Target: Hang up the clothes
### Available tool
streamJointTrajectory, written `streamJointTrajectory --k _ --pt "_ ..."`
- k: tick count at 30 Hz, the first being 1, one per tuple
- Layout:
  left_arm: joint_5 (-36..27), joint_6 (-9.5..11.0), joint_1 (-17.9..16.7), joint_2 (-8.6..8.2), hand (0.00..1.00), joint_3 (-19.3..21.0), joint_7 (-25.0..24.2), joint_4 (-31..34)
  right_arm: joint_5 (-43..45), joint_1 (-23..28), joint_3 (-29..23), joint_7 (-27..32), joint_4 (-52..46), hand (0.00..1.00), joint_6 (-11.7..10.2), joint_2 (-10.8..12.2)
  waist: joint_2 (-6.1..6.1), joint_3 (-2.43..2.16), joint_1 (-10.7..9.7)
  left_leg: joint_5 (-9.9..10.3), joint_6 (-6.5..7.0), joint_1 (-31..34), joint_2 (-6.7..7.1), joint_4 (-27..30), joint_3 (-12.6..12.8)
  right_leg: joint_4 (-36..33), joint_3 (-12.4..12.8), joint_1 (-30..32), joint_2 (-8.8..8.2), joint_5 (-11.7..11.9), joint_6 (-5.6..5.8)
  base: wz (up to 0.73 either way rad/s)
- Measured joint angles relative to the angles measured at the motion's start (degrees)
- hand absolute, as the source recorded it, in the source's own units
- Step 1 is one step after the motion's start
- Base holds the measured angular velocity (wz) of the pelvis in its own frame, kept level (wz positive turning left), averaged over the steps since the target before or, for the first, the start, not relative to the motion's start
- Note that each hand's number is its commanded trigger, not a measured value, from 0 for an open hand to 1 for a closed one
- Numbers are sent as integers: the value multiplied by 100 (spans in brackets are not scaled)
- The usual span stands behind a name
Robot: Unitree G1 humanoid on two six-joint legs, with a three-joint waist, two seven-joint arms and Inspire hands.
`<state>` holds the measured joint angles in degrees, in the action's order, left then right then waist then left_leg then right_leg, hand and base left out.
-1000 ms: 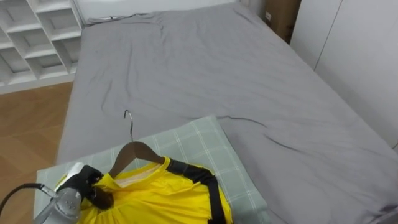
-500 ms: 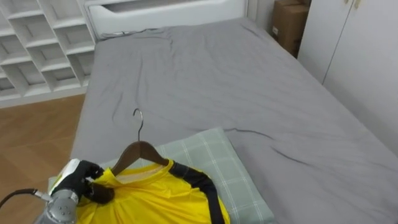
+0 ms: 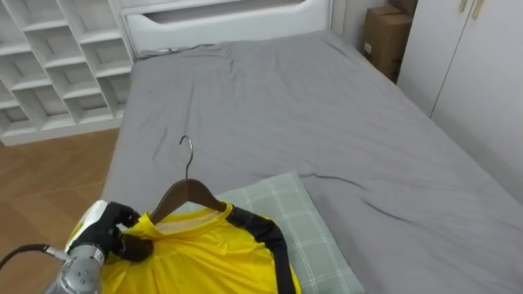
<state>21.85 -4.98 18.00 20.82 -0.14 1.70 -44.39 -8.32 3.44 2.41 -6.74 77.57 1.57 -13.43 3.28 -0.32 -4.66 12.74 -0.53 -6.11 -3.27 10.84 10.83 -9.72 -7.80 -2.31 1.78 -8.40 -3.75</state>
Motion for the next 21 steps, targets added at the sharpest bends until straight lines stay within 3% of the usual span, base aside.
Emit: streamJointTrajectory --k 4,9,21 --pt "2 -97 -38 0 100 22 3 315 217 5 -190 -45 -3 0 101 1 0 0 17 0 0 -10 0 0 -7 -3 4 2 0 -2 2 0" --pt "0 -98 -60 -1 100 225 18 654 453 34 -211 -156 6 0 102 -8 0 1 1 0 0 -51 -1 -2 -13 4 8 -49 5 -3 1 0" --pt "13 -105 -61 0 100 225 54 1378 652 121 -258 -165 3 0 216 -35 -2 4 15 0 0 -77 -1 -11 -4 -7 30 -81 10 -4 1 0"
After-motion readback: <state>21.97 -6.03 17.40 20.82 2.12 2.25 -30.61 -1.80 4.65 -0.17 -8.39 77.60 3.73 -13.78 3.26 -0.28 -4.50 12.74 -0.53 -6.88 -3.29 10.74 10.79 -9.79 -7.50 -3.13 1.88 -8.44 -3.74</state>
